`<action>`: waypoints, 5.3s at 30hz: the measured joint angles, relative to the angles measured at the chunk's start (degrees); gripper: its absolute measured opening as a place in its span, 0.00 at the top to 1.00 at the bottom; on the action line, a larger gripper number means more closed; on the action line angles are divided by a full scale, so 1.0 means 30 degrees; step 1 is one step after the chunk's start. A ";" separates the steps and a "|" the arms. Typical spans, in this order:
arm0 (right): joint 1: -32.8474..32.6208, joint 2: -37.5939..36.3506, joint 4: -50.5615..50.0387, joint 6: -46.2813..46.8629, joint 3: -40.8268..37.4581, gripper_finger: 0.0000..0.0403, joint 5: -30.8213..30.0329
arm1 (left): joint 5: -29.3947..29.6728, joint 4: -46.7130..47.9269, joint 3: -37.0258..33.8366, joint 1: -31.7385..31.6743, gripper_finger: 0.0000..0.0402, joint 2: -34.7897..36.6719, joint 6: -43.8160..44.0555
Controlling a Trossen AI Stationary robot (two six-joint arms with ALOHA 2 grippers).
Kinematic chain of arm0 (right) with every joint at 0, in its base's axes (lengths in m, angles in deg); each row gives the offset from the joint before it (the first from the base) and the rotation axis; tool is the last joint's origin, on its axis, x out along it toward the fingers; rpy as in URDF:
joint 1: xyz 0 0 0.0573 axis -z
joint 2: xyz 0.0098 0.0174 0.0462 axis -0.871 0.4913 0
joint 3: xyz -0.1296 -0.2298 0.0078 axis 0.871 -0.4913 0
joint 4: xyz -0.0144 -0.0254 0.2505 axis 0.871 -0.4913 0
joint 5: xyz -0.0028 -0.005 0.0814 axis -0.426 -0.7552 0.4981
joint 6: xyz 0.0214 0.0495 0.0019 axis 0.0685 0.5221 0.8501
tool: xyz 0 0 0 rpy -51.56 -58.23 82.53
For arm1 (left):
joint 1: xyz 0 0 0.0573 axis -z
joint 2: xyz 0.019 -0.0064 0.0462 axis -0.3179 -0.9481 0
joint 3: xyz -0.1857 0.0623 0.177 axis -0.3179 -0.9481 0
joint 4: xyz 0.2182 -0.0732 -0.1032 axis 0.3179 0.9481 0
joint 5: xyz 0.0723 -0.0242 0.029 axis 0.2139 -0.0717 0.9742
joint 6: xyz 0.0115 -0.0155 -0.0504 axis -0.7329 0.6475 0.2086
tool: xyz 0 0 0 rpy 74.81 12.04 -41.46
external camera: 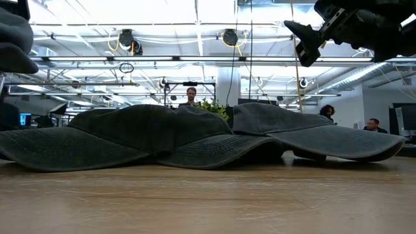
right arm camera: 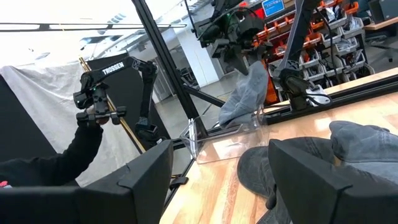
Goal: Pick & Place hat
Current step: Put the top gray cap into the right transparent bin
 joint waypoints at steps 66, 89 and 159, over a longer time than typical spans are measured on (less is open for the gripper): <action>0.1296 0.0000 0.5984 0.0499 0.0022 0.38 0.0106 | 1.5760 -1.7395 -0.3546 0.2956 1.00 -0.7208 -0.2093; 0.1118 0.0007 0.4780 0.1005 0.0022 0.38 0.0163 | 1.2045 -1.9585 -0.3684 0.2822 1.00 -0.8927 -0.3215; -0.3261 0.8908 1.3843 -0.1442 0.0201 0.38 -0.3946 | -2.7054 -4.4782 0.7059 -2.2447 1.00 -1.3346 -3.5955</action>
